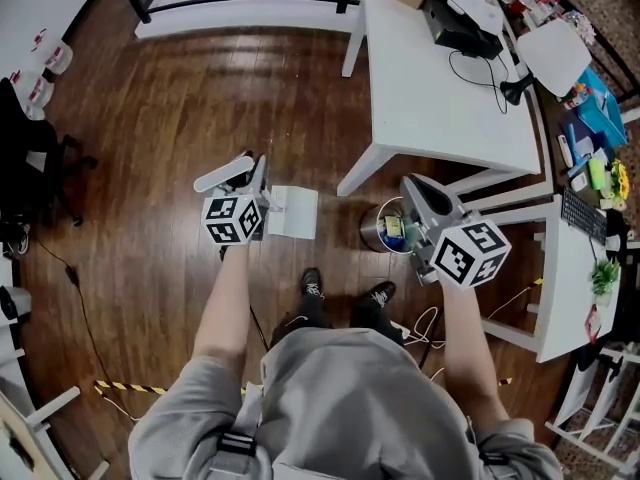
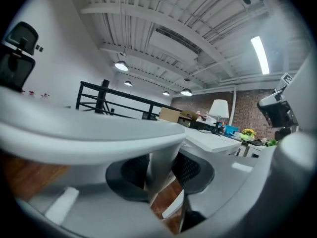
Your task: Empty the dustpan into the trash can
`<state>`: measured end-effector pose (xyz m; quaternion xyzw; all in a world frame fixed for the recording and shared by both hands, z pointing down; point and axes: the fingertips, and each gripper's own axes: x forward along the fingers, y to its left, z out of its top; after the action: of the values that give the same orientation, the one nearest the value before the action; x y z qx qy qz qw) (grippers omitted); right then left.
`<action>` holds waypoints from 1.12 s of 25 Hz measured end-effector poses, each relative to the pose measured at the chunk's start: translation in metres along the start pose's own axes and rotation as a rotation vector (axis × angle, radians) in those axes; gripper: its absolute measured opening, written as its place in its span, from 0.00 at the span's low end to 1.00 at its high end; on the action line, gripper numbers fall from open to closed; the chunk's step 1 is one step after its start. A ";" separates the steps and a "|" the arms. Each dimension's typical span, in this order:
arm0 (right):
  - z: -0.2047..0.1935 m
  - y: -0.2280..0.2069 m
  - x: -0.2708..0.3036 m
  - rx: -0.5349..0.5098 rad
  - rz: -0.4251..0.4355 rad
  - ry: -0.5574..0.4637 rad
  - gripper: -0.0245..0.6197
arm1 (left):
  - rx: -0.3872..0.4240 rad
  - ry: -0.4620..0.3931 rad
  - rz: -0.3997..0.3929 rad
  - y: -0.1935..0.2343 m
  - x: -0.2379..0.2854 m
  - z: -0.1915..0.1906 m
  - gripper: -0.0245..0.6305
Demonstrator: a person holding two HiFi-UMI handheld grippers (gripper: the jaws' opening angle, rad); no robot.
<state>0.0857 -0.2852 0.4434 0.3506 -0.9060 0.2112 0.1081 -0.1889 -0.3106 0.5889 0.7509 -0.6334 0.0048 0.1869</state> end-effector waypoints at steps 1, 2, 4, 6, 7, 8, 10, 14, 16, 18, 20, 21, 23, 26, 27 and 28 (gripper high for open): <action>0.000 0.003 0.003 -0.002 0.008 0.003 0.04 | 0.000 -0.006 0.038 0.010 -0.006 0.000 0.19; -0.001 0.006 0.006 -0.004 0.016 0.007 0.04 | -0.005 -0.011 0.073 0.021 -0.012 0.001 0.18; -0.001 0.011 0.011 -0.007 0.030 0.013 0.04 | -0.023 -0.014 0.119 0.038 -0.022 0.001 0.18; -0.003 0.017 0.017 -0.010 0.047 0.020 0.04 | -0.037 -0.005 0.142 0.049 -0.029 -0.002 0.19; -0.003 0.021 0.020 -0.012 0.056 0.025 0.04 | -0.041 0.001 0.152 0.053 -0.032 -0.004 0.20; -0.004 0.024 0.022 -0.014 0.064 0.029 0.04 | -0.044 0.005 0.164 0.058 -0.035 -0.006 0.21; -0.006 0.028 0.027 -0.017 0.078 0.035 0.04 | -0.060 0.011 0.196 0.067 -0.039 -0.011 0.34; -0.006 0.036 0.033 -0.020 0.090 0.040 0.04 | -0.065 0.029 0.223 0.080 -0.047 -0.015 0.42; -0.005 0.040 0.034 -0.022 0.095 0.040 0.04 | -0.054 0.047 0.223 0.083 -0.049 -0.016 0.45; -0.004 0.045 0.035 -0.020 0.098 0.036 0.04 | -0.049 0.069 0.224 0.085 -0.052 -0.017 0.48; -0.004 0.050 0.033 -0.015 0.099 0.030 0.04 | -0.053 0.094 0.227 0.088 -0.055 -0.021 0.52; -0.004 0.051 0.032 -0.013 0.100 0.028 0.04 | -0.056 0.107 0.232 0.089 -0.057 -0.023 0.53; -0.005 0.049 0.027 -0.009 0.104 0.025 0.04 | -0.061 0.130 0.251 0.093 -0.061 -0.028 0.58; -0.004 0.039 0.015 -0.003 0.106 0.014 0.04 | -0.077 0.161 0.277 0.093 -0.068 -0.037 0.61; -0.003 0.034 0.011 0.000 0.104 0.007 0.04 | -0.086 0.170 0.285 0.091 -0.070 -0.041 0.61; -0.002 0.029 0.007 0.005 0.103 -0.003 0.04 | -0.096 0.180 0.292 0.088 -0.072 -0.045 0.61</action>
<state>0.0613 -0.2690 0.4390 0.3039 -0.9225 0.2181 0.0951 -0.2768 -0.2408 0.6372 0.6378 -0.7159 0.0688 0.2756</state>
